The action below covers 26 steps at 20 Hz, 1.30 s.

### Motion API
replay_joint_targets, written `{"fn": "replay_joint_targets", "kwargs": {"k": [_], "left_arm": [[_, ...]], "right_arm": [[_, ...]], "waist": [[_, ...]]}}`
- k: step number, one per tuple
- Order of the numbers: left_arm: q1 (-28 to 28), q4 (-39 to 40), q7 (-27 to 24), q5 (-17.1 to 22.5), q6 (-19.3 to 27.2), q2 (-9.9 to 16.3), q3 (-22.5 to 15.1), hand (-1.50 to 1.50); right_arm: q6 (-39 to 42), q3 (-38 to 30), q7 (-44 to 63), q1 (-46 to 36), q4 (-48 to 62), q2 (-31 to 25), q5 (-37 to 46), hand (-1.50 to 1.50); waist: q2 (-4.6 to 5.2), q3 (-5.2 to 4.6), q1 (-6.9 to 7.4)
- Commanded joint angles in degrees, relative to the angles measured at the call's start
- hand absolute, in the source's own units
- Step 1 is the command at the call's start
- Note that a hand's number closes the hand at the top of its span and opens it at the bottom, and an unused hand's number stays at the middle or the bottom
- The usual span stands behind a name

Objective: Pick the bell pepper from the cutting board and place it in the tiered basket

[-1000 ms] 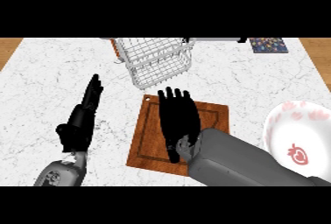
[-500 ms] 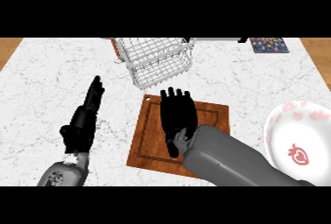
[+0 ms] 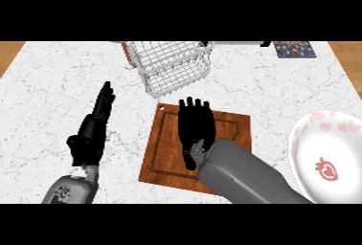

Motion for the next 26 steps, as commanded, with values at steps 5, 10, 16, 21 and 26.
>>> {"fn": "replay_joint_targets", "kwargs": {"k": [5,10,16,21,26], "left_arm": [[2.73,-4.91,2.18,-0.74,-1.88,0.48,0.36,0.00],[0.37,0.05,-1.00,0.10,-4.04,0.45,3.86,0.00],[-1.52,-0.54,1.99,-1.45,-3.32,-1.34,3.39,0.00],[0.79,-1.28,0.44,-1.58,-3.76,-2.10,2.93,0.00],[-1.19,0.77,0.21,-3.63,-3.19,-3.11,2.29,0.00]], "right_arm": [[0.05,-1.39,2.80,4.05,2.93,4.51,6.58,-1.50],[4.61,-7.28,-0.56,5.63,-1.47,2.75,8.57,-1.50],[-9.31,-2.96,-3.65,5.79,6.57,4.65,13.82,1.50],[-6.70,-1.85,-10.40,3.07,10.28,2.41,19.87,1.50],[-9.20,7.83,-6.71,0.61,12.71,4.65,15.35,1.50]], "waist": [[-0.01,0.01,0.33],[0.01,0.00,-0.10],[0.05,0.01,0.21],[0.06,0.01,0.28],[0.27,0.01,1.52]]}}
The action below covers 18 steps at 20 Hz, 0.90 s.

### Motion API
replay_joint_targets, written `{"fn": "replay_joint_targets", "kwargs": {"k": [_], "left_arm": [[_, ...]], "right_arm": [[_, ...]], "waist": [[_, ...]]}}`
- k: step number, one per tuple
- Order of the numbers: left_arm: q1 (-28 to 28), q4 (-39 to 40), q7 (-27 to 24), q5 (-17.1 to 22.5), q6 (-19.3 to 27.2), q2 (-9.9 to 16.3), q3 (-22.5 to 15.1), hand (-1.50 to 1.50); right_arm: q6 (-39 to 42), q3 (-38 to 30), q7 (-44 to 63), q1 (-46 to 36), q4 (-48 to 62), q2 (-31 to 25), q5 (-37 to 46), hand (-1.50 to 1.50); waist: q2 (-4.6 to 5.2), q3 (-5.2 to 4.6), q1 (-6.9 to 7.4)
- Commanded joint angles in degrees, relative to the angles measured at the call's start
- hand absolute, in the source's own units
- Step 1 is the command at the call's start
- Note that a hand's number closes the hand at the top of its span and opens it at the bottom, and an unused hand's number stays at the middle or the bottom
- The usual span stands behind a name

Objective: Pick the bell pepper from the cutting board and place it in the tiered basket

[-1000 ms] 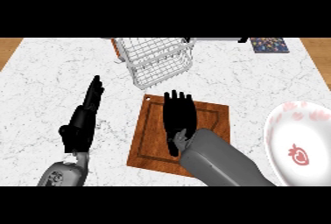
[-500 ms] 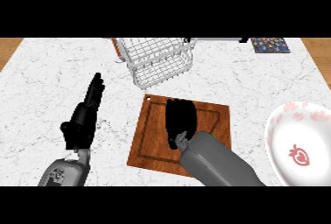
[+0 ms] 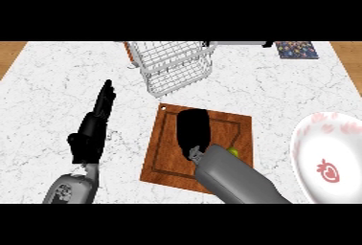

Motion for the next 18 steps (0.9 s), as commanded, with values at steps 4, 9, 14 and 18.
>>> {"fn": "replay_joint_targets", "kwargs": {"k": [4,9,14,18], "left_arm": [[1.40,0.10,-2.12,-0.13,-1.35,-1.59,-2.48,0.00],[0.39,-0.79,0.53,-1.60,-0.40,-1.19,-1.25,0.00],[1.57,-0.44,-0.88,-2.17,0.55,-1.32,-0.25,0.00],[0.43,0.39,-0.39,-0.70,-1.00,-0.23,1.31,0.00]], "right_arm": [[10.12,11.29,-2.48,-5.64,-0.97,0.60,-11.15,1.50],[3.39,18.14,5.37,-9.98,-2.48,0.61,-17.15,1.50],[5.68,14.28,11.22,-14.72,-8.17,0.62,-15.59,1.50],[8.43,8.41,16.24,-20.18,-14.04,0.61,-13.53,1.50]], "waist": [[0.49,-0.04,3.23],[0.23,0.01,1.47],[-0.01,0.00,0.41],[-0.27,-0.01,-0.46]]}}
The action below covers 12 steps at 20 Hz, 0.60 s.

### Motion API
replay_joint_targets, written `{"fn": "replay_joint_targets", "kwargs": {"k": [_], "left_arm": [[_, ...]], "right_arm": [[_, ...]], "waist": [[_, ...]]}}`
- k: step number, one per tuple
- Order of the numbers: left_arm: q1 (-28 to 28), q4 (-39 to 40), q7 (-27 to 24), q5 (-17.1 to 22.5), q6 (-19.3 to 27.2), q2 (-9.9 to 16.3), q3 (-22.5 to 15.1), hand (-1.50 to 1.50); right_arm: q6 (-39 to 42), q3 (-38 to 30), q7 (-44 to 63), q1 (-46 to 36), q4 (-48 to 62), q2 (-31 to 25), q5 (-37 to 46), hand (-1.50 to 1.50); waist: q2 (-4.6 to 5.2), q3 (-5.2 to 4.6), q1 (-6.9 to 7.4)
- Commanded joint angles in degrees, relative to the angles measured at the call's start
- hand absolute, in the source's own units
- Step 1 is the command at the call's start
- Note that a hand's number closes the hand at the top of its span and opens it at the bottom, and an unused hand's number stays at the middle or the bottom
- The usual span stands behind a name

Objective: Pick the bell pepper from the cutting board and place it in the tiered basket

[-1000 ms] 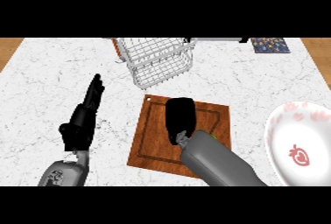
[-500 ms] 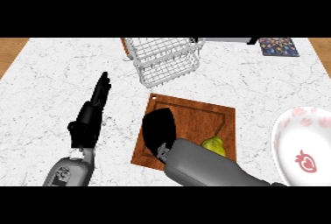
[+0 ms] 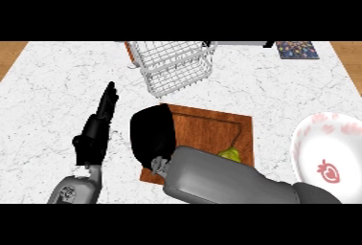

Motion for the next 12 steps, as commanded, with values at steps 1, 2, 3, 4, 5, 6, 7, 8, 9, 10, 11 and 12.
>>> {"fn": "replay_joint_targets", "kwargs": {"k": [1,2,3,4,5,6,7,8,9,10,11,12], "left_arm": [[2.02,-3.08,0.88,1.26,-1.50,1.67,1.07,0.00],[-0.21,0.60,-0.17,2.36,-1.75,1.89,3.28,0.00],[0.47,-1.09,0.15,1.24,-0.59,0.43,1.49,0.00],[2.03,-0.22,-1.86,-0.50,0.91,-0.54,0.39,0.00],[1.98,-2.40,1.51,-0.31,0.45,0.03,0.19,0.00],[1.32,-1.86,1.08,-1.21,1.05,-0.30,-0.17,0.00],[2.15,-3.03,1.80,0.38,-0.64,0.89,0.71,0.00],[1.31,-1.18,0.23,-0.12,0.09,0.57,1.17,0.00],[1.86,-3.78,2.73,-0.18,-0.04,1.40,1.31,0.00],[1.61,-1.35,-0.05,1.59,-1.72,1.92,2.60,0.00],[3.98,-2.29,-1.12,0.96,-1.51,1.94,1.90,0.00],[-0.19,-1.24,1.58,-0.40,0.33,-0.53,0.49,0.00]], "right_arm": [[5.02,-4.17,11.34,-4.19,-8.11,0.51,0.23,1.50],[6.16,-6.93,9.95,-6.16,-8.54,0.51,1.62,1.50],[6.41,-7.84,11.40,-7.01,-10.81,0.51,2.46,1.50],[7.26,-10.29,10.76,-9.26,-9.87,0.50,2.20,1.50],[9.21,-12.63,11.86,-10.62,-12.39,0.50,1.42,1.50],[9.57,-13.76,13.32,-12.61,-12.73,0.50,0.16,1.50],[11.73,-16.99,10.75,-12.80,-14.12,-2.12,-0.02,1.50],[13.02,-18.04,14.55,-14.95,-14.99,0.47,-0.77,1.50],[13.40,-20.61,13.06,-15.51,-15.55,-0.94,-1.05,1.50],[14.42,-22.03,13.17,-17.72,-13.61,-0.13,-1.14,1.50],[15.79,-22.93,12.36,-16.58,-15.67,-2.22,-1.84,1.50],[14.80,-23.60,13.90,-19.77,-12.59,0.43,-0.58,1.50]], "waist": [[-0.43,0.01,-0.61],[-0.29,-0.01,-1.41],[-0.47,0.01,-1.52],[-0.31,0.00,-1.16],[-0.53,0.03,-1.28],[-0.46,0.01,-1.02],[-0.46,0.03,-1.34],[-0.55,-0.01,-1.56],[-0.55,0.03,-1.31],[-0.34,-0.03,-1.24],[-0.39,-0.01,-1.28],[-0.31,-0.02,-1.37]]}}
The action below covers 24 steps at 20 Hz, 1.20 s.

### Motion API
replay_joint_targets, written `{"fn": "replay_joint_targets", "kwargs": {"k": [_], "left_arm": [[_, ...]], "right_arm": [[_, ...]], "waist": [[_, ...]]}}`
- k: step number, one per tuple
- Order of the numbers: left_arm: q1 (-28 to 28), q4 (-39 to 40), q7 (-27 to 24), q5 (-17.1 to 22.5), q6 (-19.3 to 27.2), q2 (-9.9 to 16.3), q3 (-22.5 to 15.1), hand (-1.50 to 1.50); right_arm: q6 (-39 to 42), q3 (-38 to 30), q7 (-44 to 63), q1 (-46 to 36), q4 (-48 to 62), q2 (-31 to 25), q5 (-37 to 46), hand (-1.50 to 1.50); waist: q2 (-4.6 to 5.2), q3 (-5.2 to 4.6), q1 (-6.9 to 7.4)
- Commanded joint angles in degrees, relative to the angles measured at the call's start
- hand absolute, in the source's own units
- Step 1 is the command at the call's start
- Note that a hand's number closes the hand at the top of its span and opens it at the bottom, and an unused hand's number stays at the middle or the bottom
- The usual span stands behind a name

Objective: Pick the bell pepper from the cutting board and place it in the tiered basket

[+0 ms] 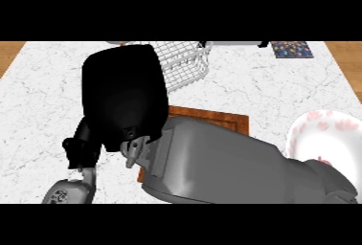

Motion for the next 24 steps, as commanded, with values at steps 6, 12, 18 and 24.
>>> {"fn": "replay_joint_targets", "kwargs": {"k": [6,12,18,24], "left_arm": [[0.25,1.25,-2.23,-0.45,-0.29,-0.48,-0.08,0.00],[-5.22,3.83,1.16,-2.39,1.98,-2.95,-0.48,0.00],[-0.02,-0.31,0.69,-1.81,-0.17,-1.42,-1.16,0.00],[-5.27,3.09,1.08,-0.35,-1.36,-1.61,1.08,0.00]], "right_arm": [[2.16,-15.45,7.15,-9.96,5.66,1.83,-4.21,1.50],[-2.81,-16.72,-1.06,-10.71,14.51,1.91,0.20,1.50],[-4.11,-19.55,-7.63,-14.36,25.66,-1.09,3.50,1.50],[-6.60,-20.34,-16.85,-14.11,34.06,-3.29,6.73,1.50]], "waist": [[0.43,-0.06,1.07],[0.72,-0.03,0.83],[0.73,-0.03,1.53],[0.95,-0.03,1.05]]}}
